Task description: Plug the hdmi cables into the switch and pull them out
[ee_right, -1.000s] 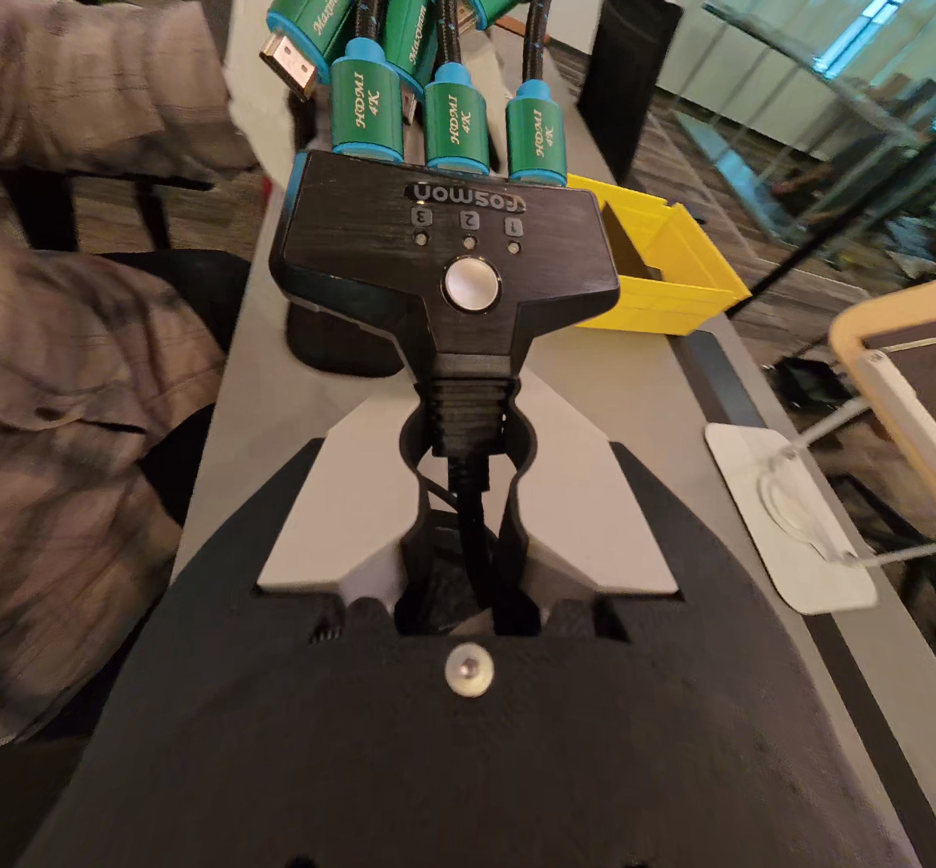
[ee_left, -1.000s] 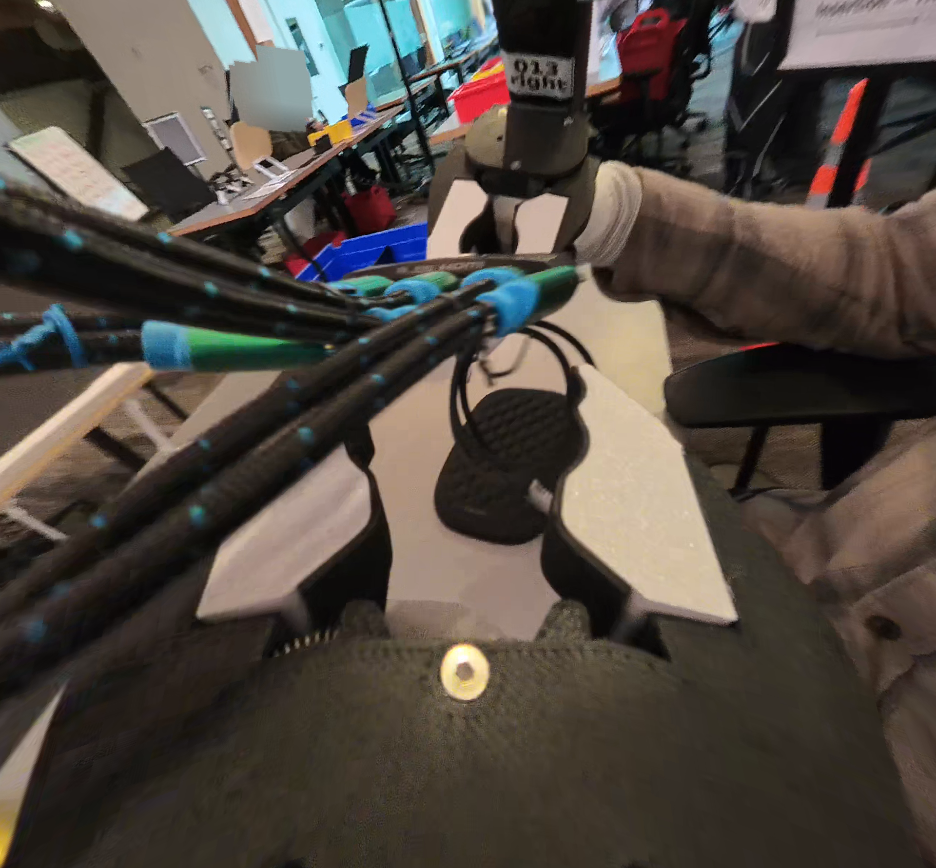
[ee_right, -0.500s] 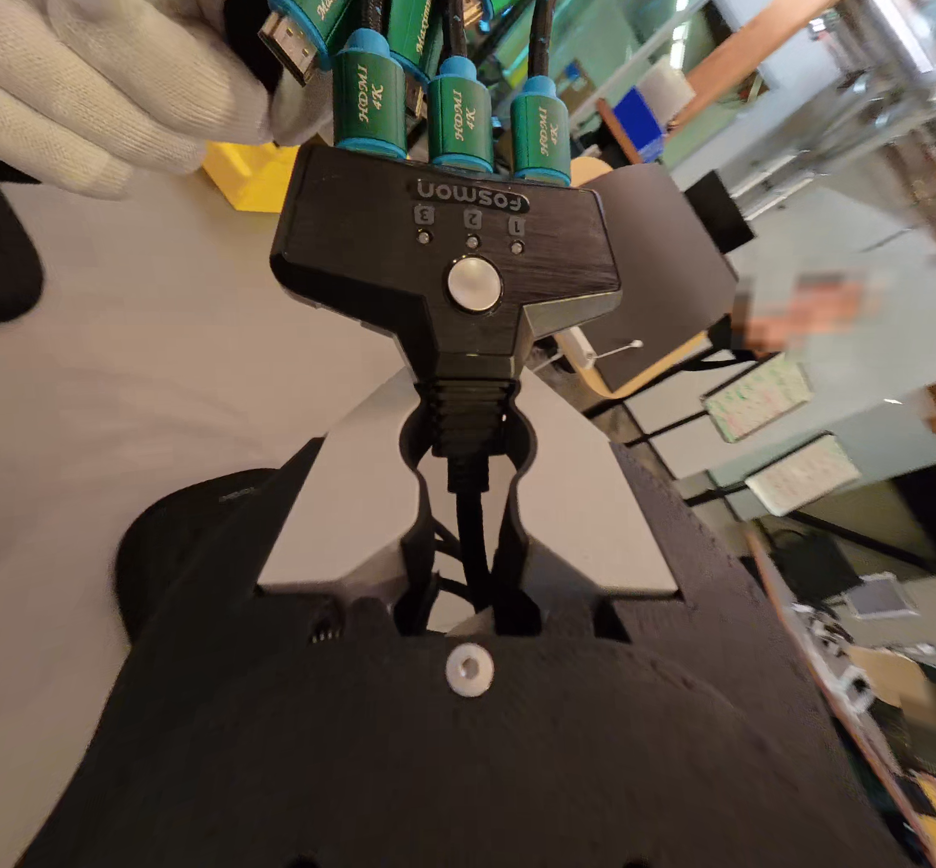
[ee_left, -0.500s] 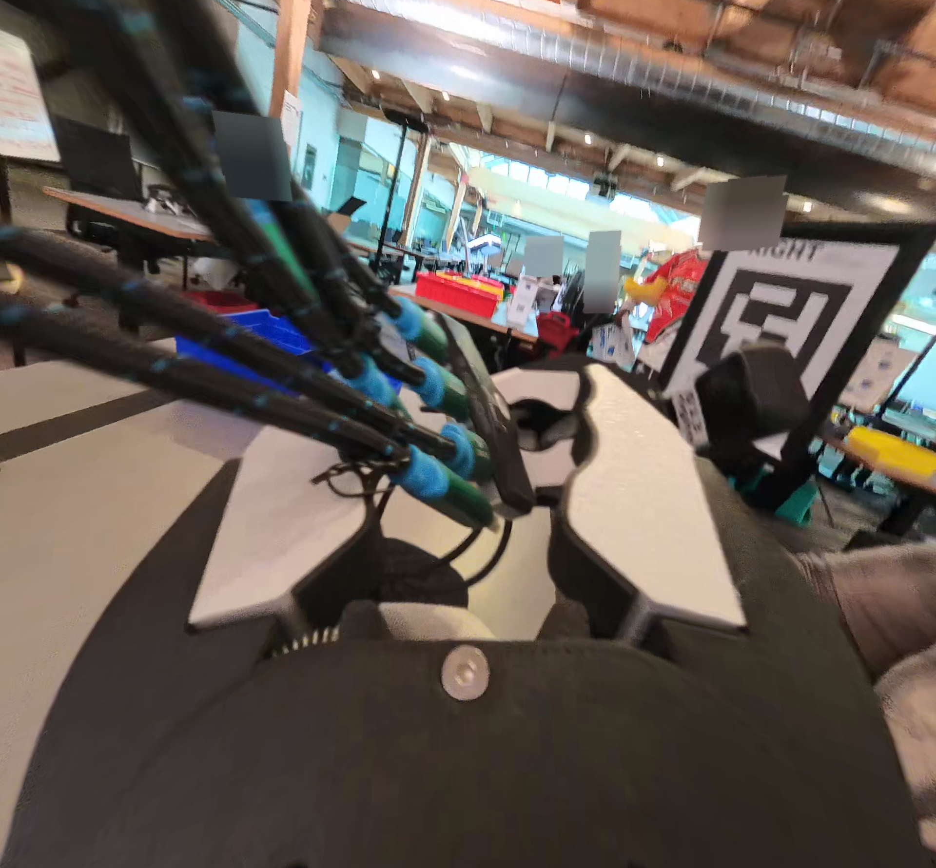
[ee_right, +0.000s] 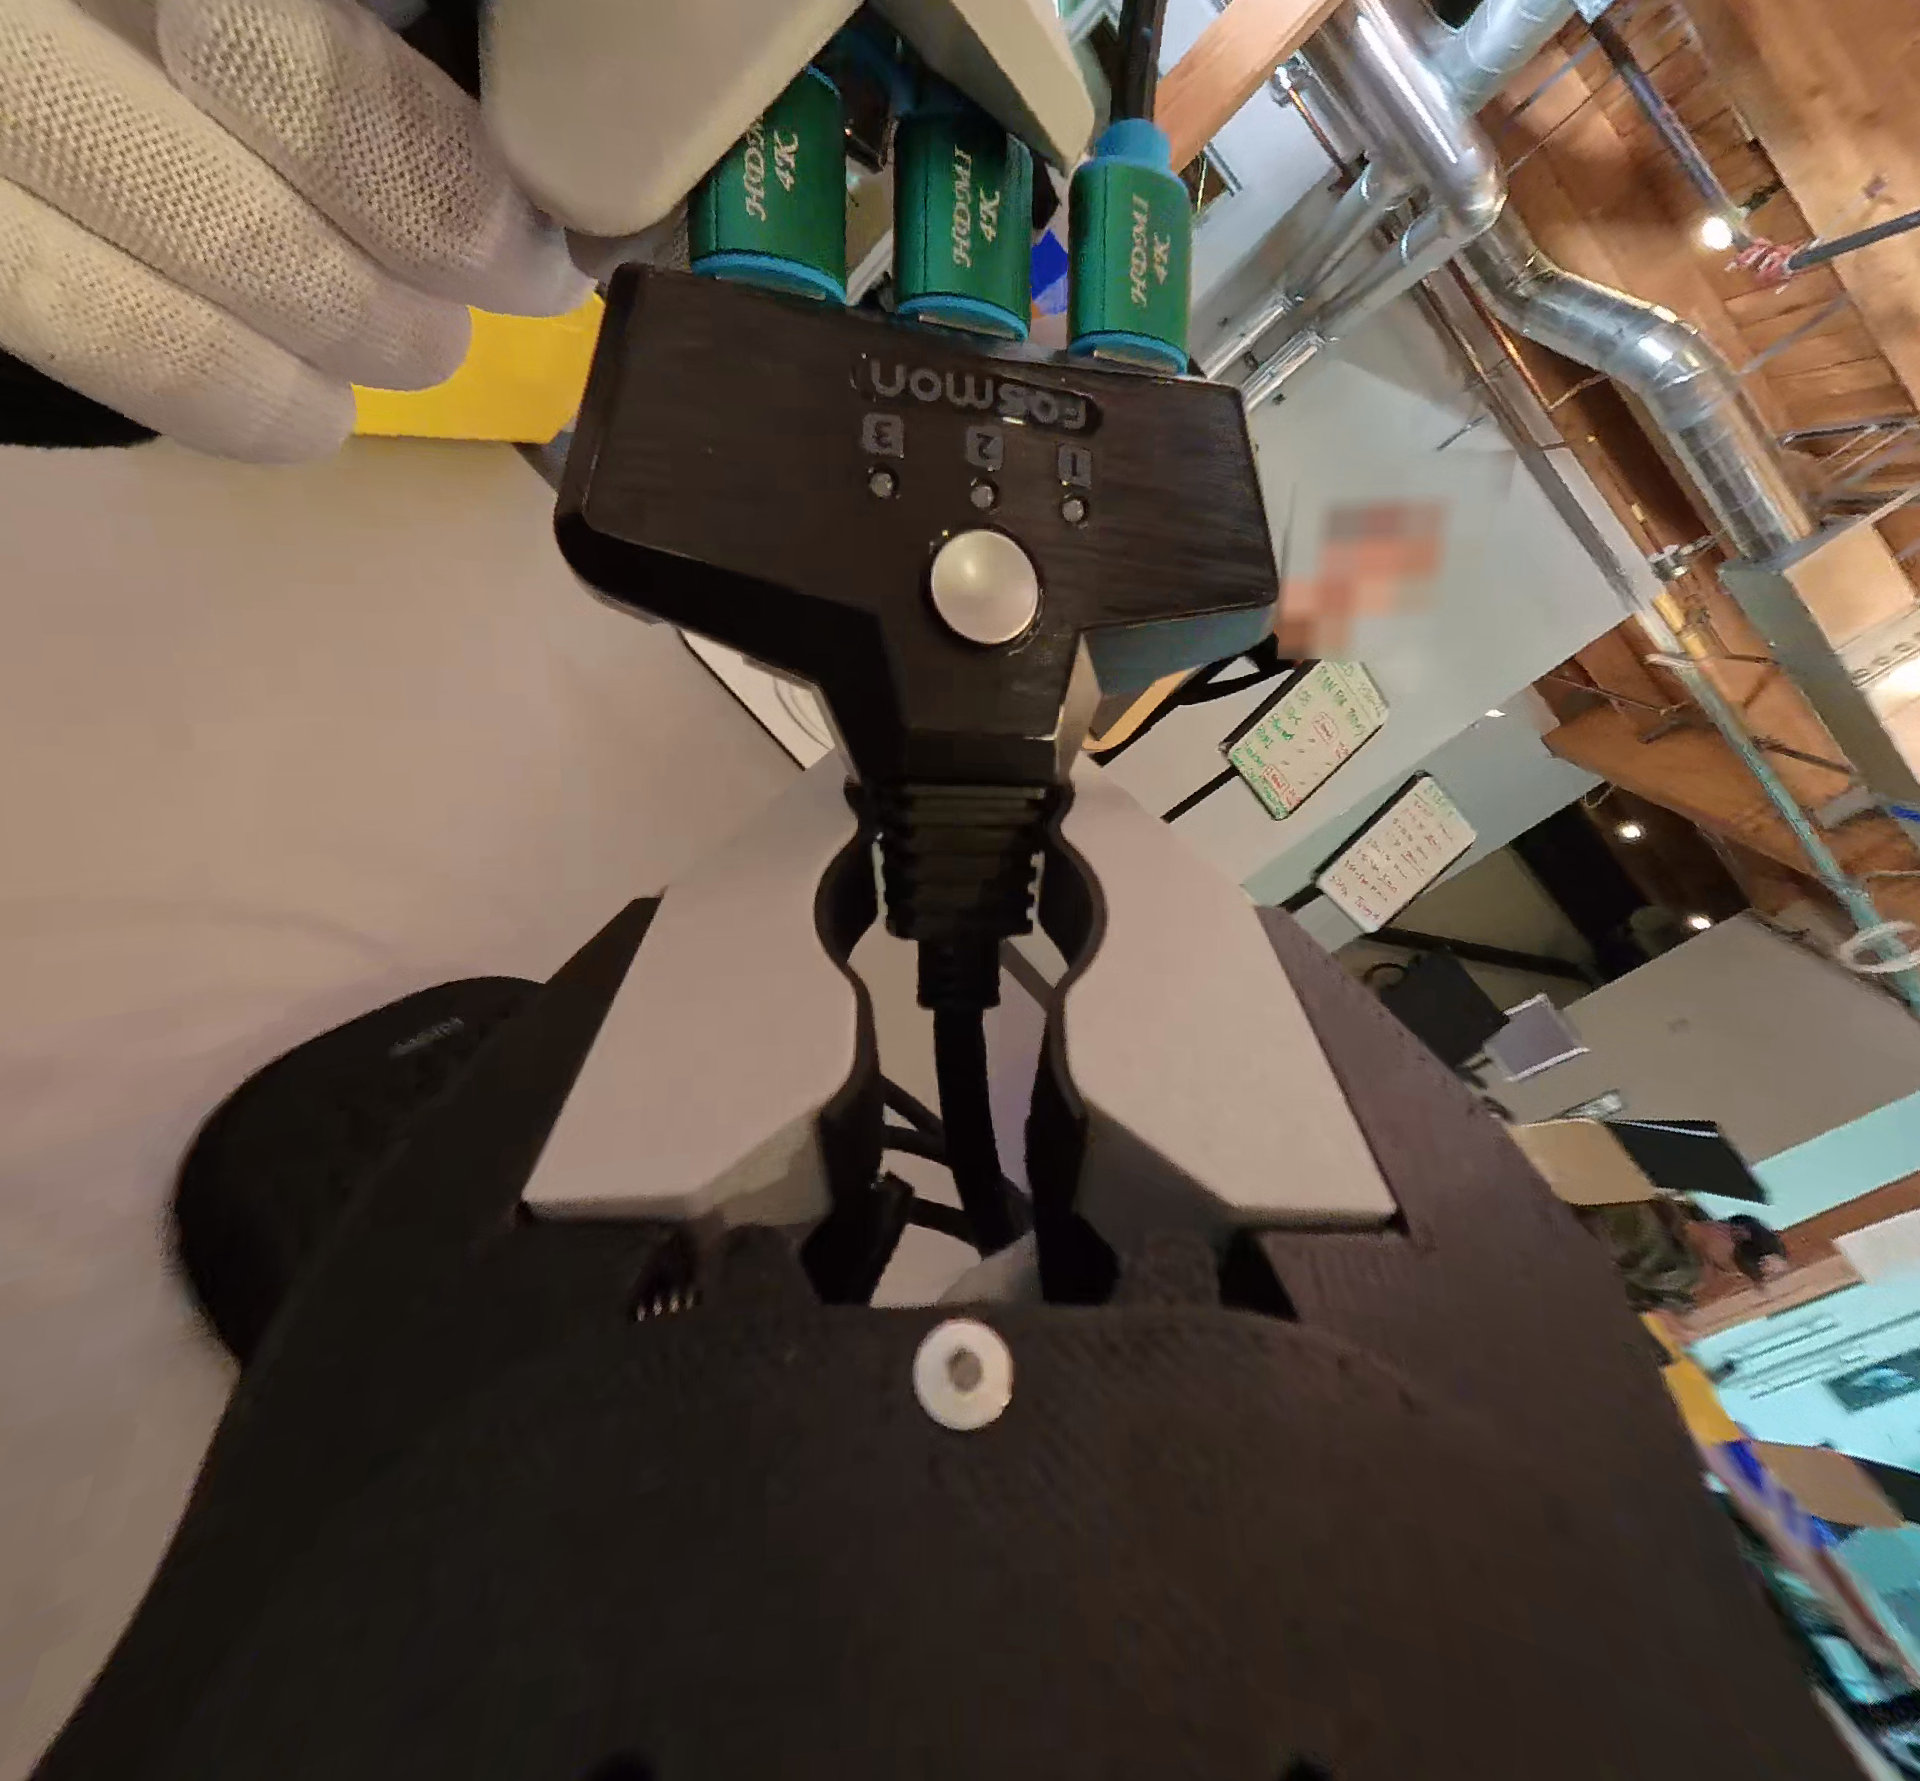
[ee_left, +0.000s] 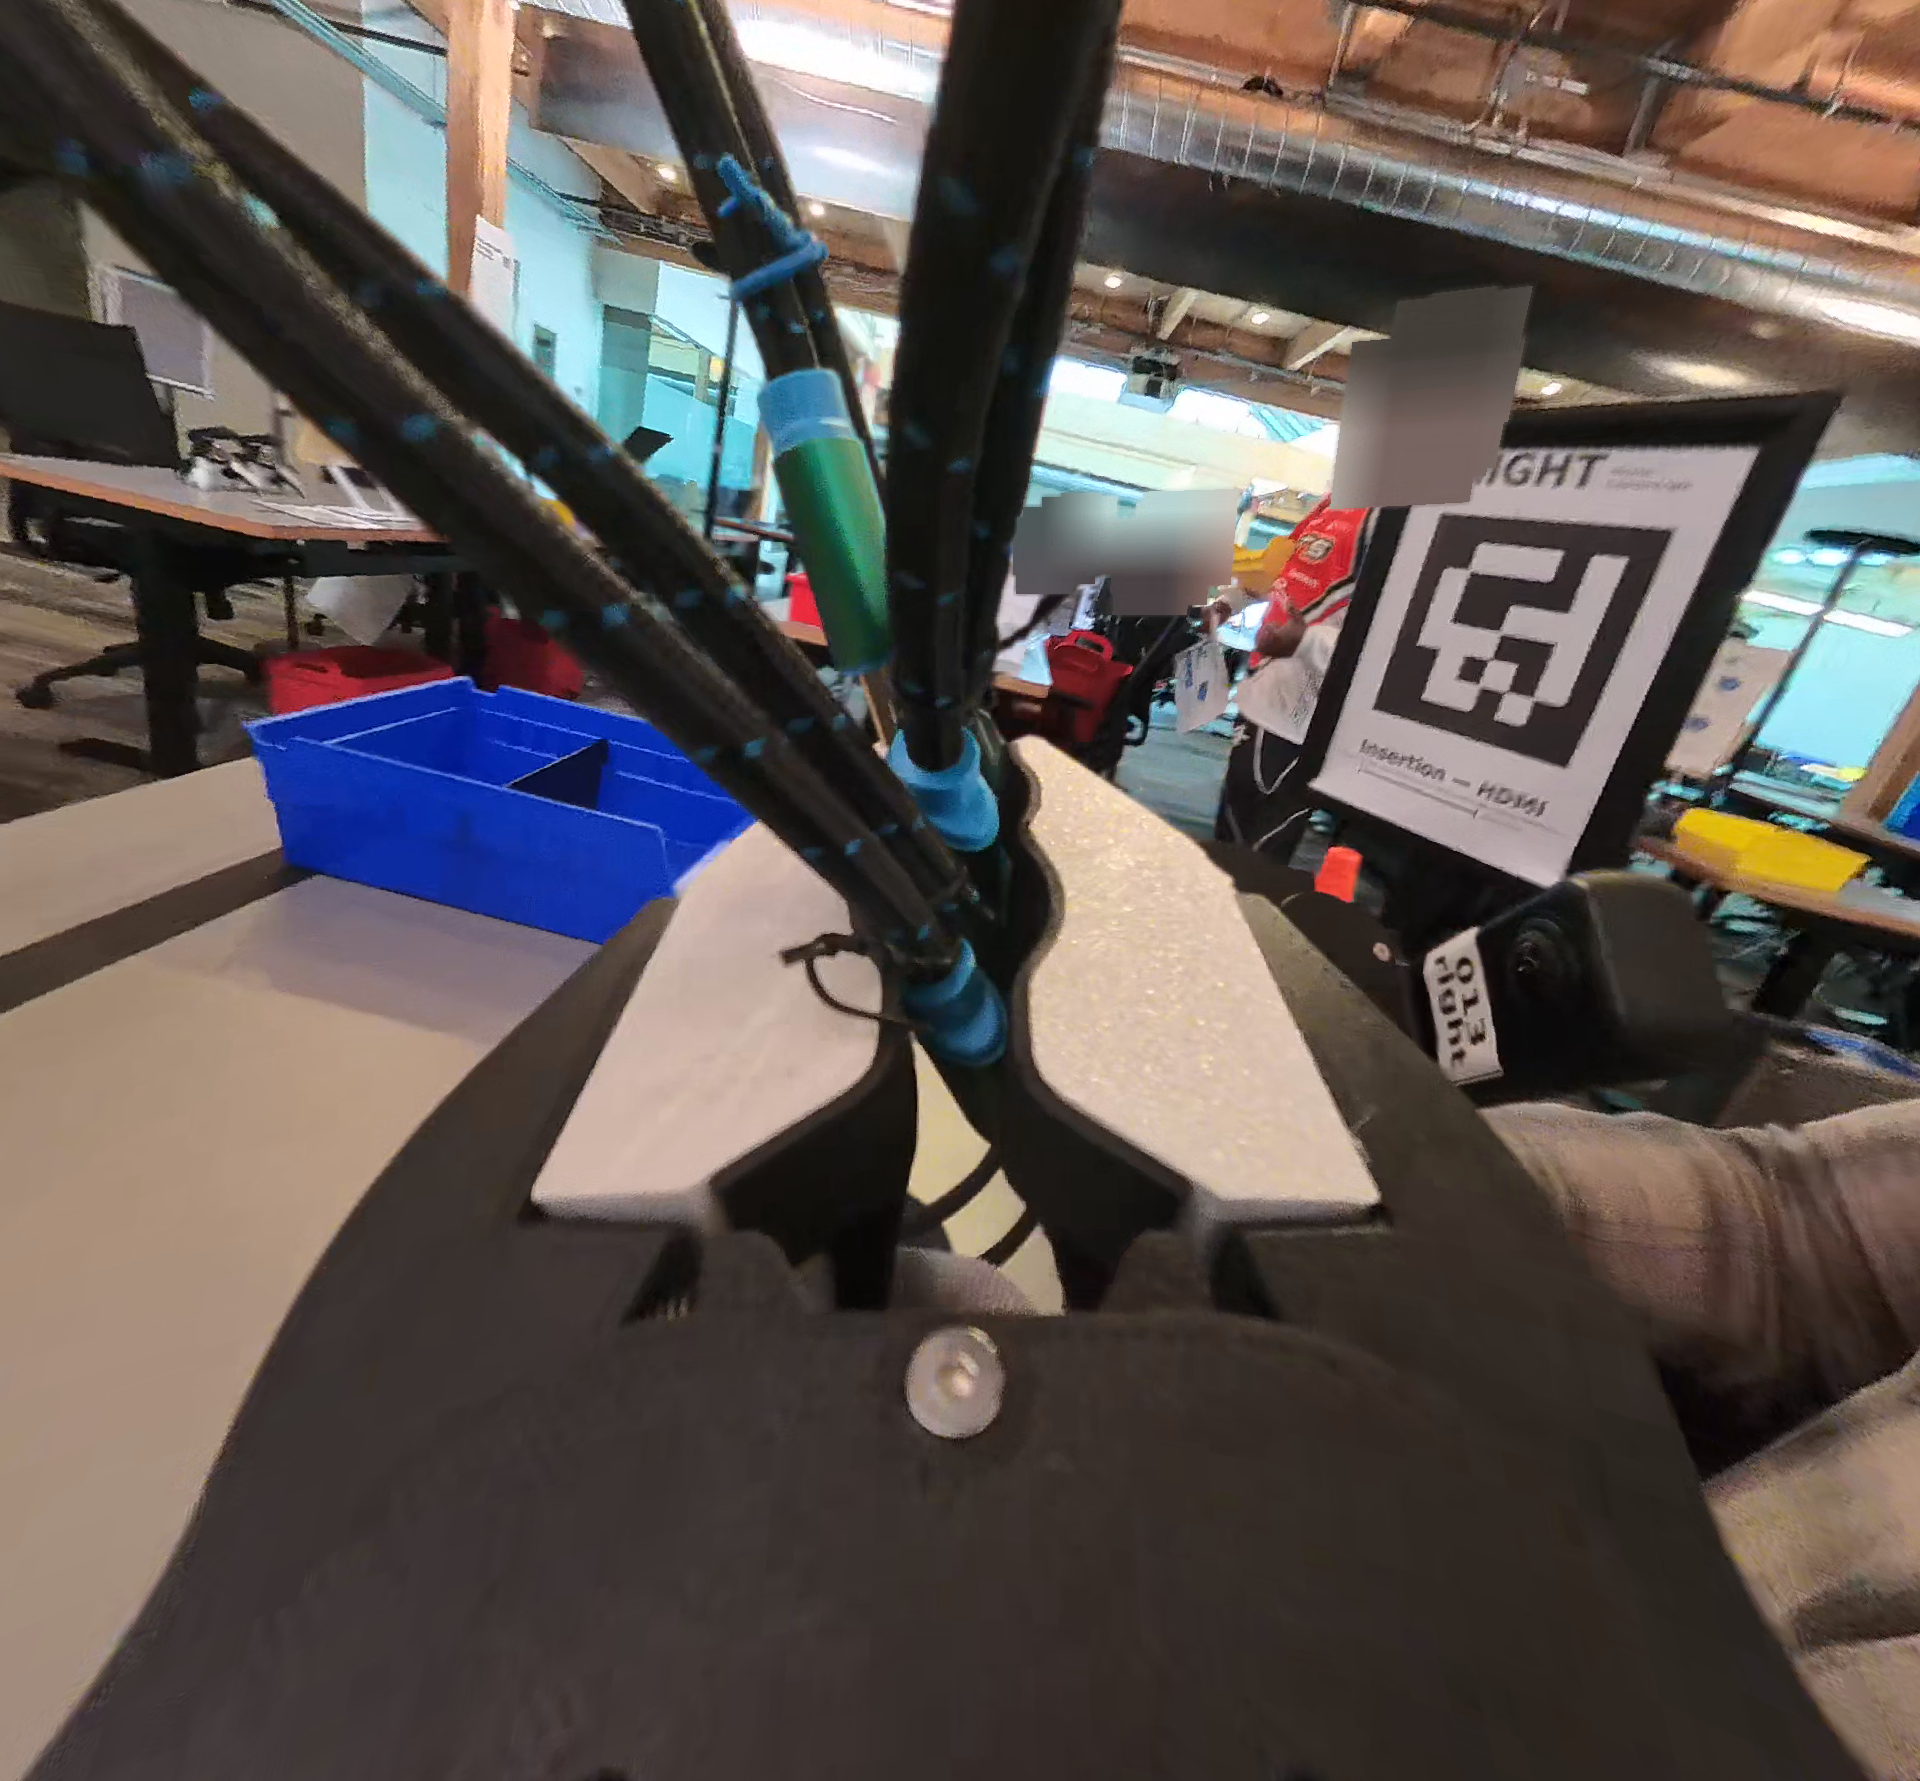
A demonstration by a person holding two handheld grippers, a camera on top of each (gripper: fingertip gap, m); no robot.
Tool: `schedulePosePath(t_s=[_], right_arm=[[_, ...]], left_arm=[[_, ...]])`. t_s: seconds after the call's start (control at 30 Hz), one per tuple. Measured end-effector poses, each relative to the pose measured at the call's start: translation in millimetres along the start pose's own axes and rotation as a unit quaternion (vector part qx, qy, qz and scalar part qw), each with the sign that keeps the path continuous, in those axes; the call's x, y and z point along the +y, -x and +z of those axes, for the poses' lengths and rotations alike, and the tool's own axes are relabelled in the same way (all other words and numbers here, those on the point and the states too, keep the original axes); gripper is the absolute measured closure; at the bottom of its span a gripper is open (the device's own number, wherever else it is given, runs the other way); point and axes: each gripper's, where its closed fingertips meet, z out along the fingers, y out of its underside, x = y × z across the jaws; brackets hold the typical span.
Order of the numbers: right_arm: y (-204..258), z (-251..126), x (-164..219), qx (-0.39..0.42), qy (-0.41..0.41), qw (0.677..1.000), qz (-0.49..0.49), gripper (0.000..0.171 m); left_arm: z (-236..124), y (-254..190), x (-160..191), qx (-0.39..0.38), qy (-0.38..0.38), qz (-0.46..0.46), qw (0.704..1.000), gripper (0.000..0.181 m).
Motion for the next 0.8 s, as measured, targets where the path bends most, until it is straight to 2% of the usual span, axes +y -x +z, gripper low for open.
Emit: schedulePosePath(t_s=[0.13,0.33,0.67,0.8], right_arm=[[11.2,3.8,6.7,-0.036,0.006,0.998,0.048,0.133],[1.1,6.7,13.9,-0.035,-0.012,0.994,0.106,0.129],[27.7,17.6,28.8,-0.038,-0.007,0.999,0.015,0.125],[23.5,17.5,32.5,-0.029,-0.011,0.999,0.029,0.124]], left_arm=[[-7.0,2.2,-7.6,-0.018,0.001,0.033,0.999,0.167],[-22.1,10.6,-22.7,-0.049,0.0,0.081,0.996,0.167],[-35.0,32.1,-28.5,-0.087,-0.008,0.086,0.992,0.167],[-35.5,35.2,-27.4,-0.09,-0.007,0.086,0.992,0.167]])
